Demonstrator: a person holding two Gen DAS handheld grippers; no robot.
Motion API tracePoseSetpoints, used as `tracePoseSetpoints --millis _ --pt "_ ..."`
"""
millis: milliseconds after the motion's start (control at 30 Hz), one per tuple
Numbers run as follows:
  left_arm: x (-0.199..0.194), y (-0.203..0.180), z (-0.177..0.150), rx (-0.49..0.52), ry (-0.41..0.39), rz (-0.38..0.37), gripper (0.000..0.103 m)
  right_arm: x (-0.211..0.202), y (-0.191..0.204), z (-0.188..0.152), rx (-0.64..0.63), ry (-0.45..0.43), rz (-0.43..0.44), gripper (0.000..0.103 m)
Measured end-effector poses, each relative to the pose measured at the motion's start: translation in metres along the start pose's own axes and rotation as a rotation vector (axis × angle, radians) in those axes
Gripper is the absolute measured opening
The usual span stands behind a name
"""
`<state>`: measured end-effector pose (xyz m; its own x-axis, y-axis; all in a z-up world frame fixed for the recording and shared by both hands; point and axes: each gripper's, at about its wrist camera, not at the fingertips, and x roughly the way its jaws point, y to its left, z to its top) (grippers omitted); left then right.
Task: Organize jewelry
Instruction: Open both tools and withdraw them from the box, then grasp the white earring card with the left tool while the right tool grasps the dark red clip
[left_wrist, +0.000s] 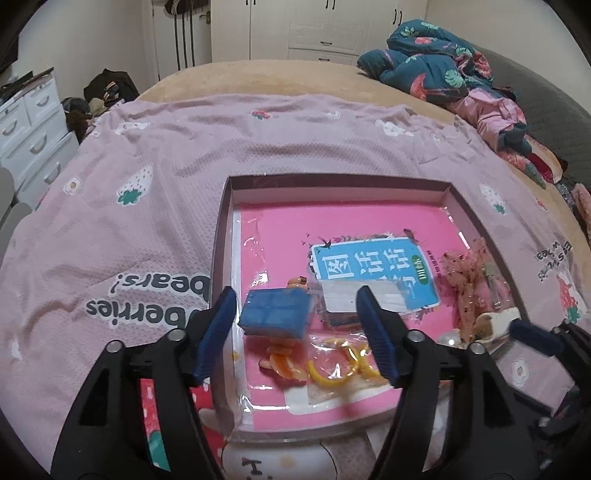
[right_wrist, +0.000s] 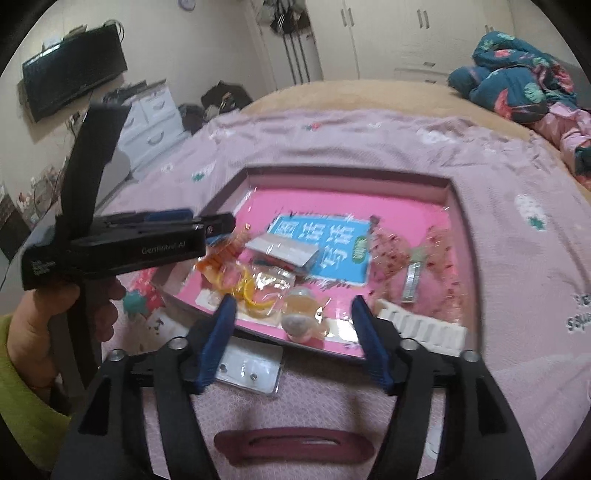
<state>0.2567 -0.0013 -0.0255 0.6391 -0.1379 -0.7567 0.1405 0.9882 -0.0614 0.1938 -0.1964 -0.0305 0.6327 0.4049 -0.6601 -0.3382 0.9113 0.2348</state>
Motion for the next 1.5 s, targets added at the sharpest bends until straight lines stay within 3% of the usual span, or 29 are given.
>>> tracePoseSetpoints --millis 100,167,300,633,867,1500 --pt "-0.016 0.0 0.001 -0.009 -0.034 -0.008 0.075 -0.024 -0.004 0.004 0.009 -0.067 -0.014 0.089" --pt "-0.03 0.001 0.002 -0.025 -0.061 -0.011 0.085 -0.039 -0.005 0.005 0.011 -0.102 -0.018 0.091" --pt "-0.06 0.001 0.001 -0.035 -0.122 -0.012 0.092 -0.065 -0.005 0.006 0.009 -0.153 -0.029 0.095" --pt "-0.114 0.005 -0.01 -0.049 -0.218 -0.002 0.093 -0.1 0.004 -0.003 0.0 -0.182 -0.017 0.095" --pt "-0.137 0.012 -0.027 -0.062 -0.242 0.006 0.093 -0.112 0.01 -0.015 0.007 -0.164 -0.017 0.096" --pt "-0.129 0.018 -0.075 -0.045 -0.161 0.061 0.093 -0.082 0.017 -0.069 0.098 0.007 -0.026 0.096"
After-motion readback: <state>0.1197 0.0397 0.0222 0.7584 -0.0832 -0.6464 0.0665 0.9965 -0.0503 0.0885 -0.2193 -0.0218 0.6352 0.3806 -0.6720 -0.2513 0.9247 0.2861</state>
